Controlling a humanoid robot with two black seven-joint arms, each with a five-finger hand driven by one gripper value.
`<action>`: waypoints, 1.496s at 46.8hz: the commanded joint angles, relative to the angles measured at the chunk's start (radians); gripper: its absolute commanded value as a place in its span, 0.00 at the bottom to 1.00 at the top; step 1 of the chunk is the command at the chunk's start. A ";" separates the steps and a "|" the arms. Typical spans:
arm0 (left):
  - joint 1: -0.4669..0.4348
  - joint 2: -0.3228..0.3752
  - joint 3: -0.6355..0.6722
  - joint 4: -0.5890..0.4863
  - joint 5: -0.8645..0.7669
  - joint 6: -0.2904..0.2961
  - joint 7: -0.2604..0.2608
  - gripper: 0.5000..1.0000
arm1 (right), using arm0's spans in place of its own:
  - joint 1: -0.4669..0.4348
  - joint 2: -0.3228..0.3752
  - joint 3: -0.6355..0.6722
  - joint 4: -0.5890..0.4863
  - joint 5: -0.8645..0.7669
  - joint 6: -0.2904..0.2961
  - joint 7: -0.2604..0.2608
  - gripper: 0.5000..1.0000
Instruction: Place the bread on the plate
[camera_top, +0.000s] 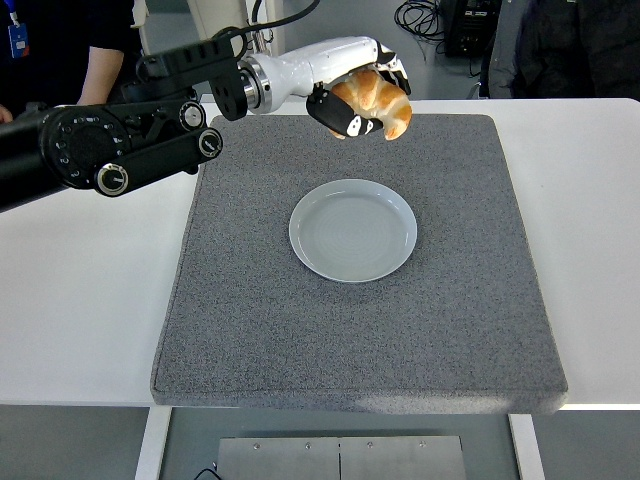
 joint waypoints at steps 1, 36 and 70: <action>0.046 -0.003 -0.002 0.000 0.035 0.022 -0.023 0.00 | 0.000 0.000 0.000 0.000 0.000 0.001 0.000 1.00; 0.264 -0.100 0.000 0.161 0.086 0.092 -0.134 0.00 | -0.005 0.000 0.000 0.002 0.000 0.001 0.000 1.00; 0.326 -0.123 -0.002 0.211 0.073 0.092 -0.152 0.00 | -0.005 0.000 0.000 0.000 0.000 0.001 0.000 1.00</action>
